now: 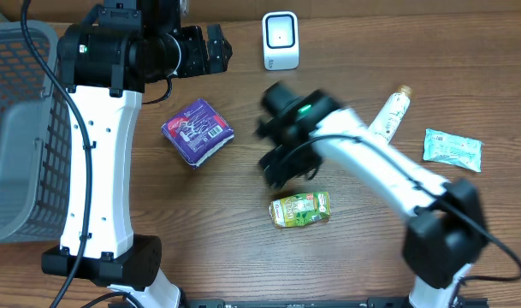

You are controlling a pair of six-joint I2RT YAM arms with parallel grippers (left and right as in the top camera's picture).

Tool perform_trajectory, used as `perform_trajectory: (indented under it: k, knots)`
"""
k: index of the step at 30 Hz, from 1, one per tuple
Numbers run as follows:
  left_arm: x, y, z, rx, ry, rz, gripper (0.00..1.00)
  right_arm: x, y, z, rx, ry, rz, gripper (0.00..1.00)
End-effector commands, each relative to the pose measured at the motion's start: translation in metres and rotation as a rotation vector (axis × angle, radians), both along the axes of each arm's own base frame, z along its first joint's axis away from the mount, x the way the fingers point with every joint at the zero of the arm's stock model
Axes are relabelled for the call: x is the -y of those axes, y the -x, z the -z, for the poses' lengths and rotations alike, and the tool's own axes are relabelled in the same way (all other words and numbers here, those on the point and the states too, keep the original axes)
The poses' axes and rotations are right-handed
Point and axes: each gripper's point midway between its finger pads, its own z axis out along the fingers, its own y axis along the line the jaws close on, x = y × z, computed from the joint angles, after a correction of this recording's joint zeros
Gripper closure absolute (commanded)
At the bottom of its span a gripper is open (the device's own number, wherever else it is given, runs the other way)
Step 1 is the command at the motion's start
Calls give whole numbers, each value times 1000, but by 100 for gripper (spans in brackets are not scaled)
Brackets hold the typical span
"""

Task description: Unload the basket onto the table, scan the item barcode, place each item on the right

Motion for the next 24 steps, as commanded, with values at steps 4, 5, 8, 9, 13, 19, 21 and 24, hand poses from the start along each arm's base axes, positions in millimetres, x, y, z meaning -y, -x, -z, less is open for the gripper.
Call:
perform_trajectory:
  k: [4,5,8,9,13,19,21,24]
  knots:
    - [3,-1,2,1,-5,18,0,71,3,5,-160,98,322,22]
    - [3,-1,2,1,-5,18,0,74,14,14,-202,105,296,22]
    - [3,-1,2,1,-5,18,0,72,44,31,-294,99,224,26]
    - [3,-1,2,1,-5,18,0,71,51,34,-312,102,206,29]
    - [3,-1,2,1,-5,18,0,74,76,49,-363,145,155,87]
    - [3,-1,2,1,-5,18,1,67,87,61,-360,153,113,96]
    - [3,-1,2,1,-5,18,0,66,92,68,-358,156,104,96]
    - [3,-1,2,1,-5,18,1,63,94,81,-331,154,82,96]
